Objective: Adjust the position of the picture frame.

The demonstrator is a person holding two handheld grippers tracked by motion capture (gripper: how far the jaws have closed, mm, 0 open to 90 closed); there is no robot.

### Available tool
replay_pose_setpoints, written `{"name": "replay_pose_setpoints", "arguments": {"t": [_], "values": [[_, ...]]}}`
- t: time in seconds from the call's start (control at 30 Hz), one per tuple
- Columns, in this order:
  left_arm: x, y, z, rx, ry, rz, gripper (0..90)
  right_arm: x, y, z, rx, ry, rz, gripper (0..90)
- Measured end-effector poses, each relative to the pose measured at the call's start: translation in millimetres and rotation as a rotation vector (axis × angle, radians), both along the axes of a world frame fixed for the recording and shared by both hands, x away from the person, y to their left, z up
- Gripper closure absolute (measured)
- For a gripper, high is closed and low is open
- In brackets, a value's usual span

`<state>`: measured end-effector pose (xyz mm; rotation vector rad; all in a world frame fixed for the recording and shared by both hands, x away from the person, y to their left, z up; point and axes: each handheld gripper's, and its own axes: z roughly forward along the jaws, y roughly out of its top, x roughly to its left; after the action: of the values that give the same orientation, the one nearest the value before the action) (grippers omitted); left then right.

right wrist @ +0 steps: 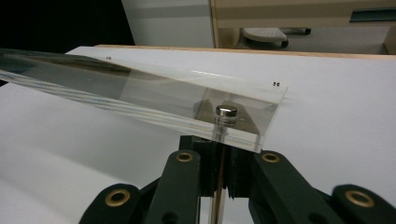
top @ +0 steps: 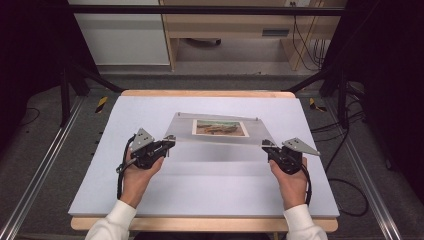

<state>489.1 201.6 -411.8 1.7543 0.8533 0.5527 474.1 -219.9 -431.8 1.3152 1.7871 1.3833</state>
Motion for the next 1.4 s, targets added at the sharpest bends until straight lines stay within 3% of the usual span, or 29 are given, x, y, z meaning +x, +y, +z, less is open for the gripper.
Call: {"name": "replay_pose_setpoints", "arguments": {"t": [0.2, 0.73, 0.83, 0.93, 1.17, 1.4], "values": [[0.0, 6.8, -5.1, 0.004, -0.016, 0.01, 81.9, 2.3, 6.8, -2.1, -0.01, -0.006, 0.004, 84.4], [0.5, 21.3, -19.4, -0.011, 0.006, 0.04, 81.9, 11.0, 23.8, -11.7, -0.03, 0.002, 0.023, 84.3], [-2.6, 22.8, -23.1, -0.007, 0.021, 0.041, 81.8, 8.4, 25.3, -14.1, -0.03, 0.003, 0.027, 84.3], [-4.9, 22.5, -28.2, 0.034, 0.061, 0.036, 81.5, 6.2, 25.9, -17.2, -0.031, 0.007, 0.03, 84.3], [-8.9, 21.0, -40.0, 0.066, 0.141, 0.053, 82.8, -1.0, 25.7, -29.9, -0.052, 0.08, 0.048, 84.3], [-10.6, 19.7, -46.8, 0.092, 0.183, 0.059, 83.2, -3.0, 25.6, -37.2, -0.055, 0.129, 0.056, 84.3]]}}
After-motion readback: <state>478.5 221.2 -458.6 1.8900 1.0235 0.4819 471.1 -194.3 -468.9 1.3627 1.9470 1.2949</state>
